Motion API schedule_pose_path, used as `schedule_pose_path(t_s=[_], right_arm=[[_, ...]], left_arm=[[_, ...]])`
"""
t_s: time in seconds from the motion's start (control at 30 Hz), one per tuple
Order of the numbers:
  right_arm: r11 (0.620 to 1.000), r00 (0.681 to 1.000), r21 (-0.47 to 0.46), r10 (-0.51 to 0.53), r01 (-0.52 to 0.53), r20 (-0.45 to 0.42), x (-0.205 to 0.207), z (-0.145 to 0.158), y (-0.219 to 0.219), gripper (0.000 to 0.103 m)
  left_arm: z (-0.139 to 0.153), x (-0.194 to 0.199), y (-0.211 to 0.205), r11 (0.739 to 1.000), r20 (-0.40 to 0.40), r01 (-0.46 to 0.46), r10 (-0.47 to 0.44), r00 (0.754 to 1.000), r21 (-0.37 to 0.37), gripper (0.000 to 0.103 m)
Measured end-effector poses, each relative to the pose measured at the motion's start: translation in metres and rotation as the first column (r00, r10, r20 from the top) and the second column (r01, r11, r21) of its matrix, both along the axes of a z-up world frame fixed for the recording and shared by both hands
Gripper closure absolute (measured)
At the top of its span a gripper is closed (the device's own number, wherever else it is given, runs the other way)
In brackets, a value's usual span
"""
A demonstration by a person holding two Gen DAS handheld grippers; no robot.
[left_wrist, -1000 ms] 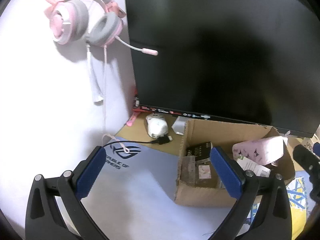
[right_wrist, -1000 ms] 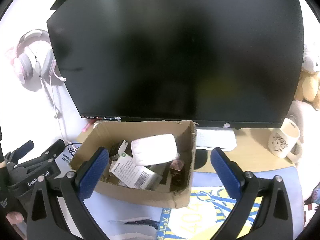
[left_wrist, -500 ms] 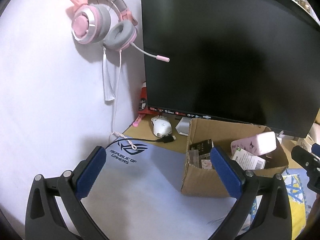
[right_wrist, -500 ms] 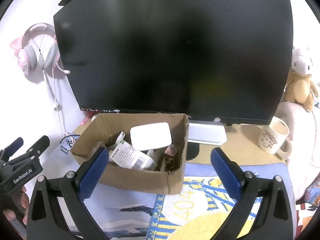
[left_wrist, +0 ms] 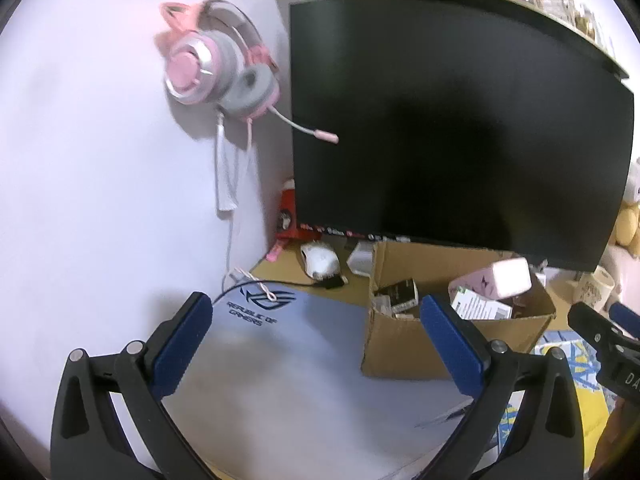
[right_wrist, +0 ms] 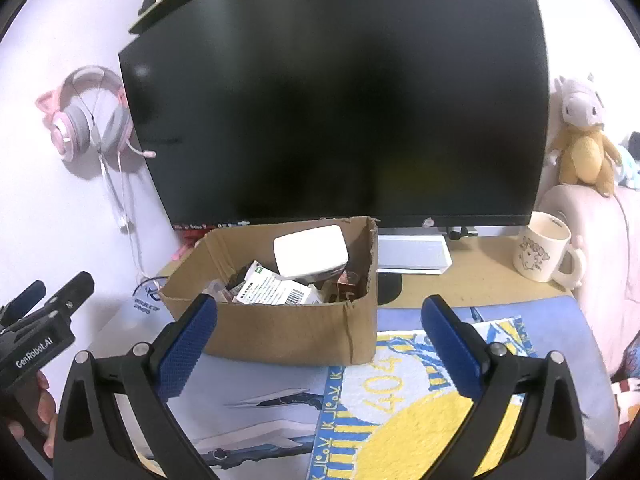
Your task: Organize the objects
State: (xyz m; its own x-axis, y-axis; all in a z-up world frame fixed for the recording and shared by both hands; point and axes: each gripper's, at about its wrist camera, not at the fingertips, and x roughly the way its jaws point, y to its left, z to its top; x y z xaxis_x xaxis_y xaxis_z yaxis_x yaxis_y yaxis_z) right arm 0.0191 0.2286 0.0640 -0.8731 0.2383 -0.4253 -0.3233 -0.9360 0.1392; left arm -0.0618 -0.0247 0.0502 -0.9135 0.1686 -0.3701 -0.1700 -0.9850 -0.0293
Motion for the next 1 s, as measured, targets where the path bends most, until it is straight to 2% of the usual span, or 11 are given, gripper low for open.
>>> schedule_pose_path(t_s=[0.17, 0.57, 0.83, 1.0], right_arm=[[1.0, 1.0, 0.026, -0.011, 0.012, -0.022, 0.008, -0.007, -0.003, 0.0], [0.998, 0.998, 0.05, -0.036, 0.038, -0.046, 0.014, -0.018, -0.005, 0.0], [0.997, 0.998, 0.048, -0.059, 0.06, -0.026, 0.013, -0.026, -0.002, 0.0], [0.996, 0.998, 0.052, -0.065, 0.066, -0.022, 0.014, -0.028, 0.001, 0.0]], left_arm=[[-0.005, 0.006, -0.011, 1.0, -0.013, 0.006, -0.005, 1.0, 0.029, 0.0], [-0.015, 0.017, -0.008, 1.0, -0.068, -0.016, 0.016, 0.998, 0.005, 0.0], [-0.028, 0.008, 0.006, 0.997, -0.022, -0.023, 0.022, 1.0, -0.077, 0.0], [-0.029, 0.007, 0.009, 0.997, -0.017, -0.029, 0.028, 0.999, -0.076, 0.0]])
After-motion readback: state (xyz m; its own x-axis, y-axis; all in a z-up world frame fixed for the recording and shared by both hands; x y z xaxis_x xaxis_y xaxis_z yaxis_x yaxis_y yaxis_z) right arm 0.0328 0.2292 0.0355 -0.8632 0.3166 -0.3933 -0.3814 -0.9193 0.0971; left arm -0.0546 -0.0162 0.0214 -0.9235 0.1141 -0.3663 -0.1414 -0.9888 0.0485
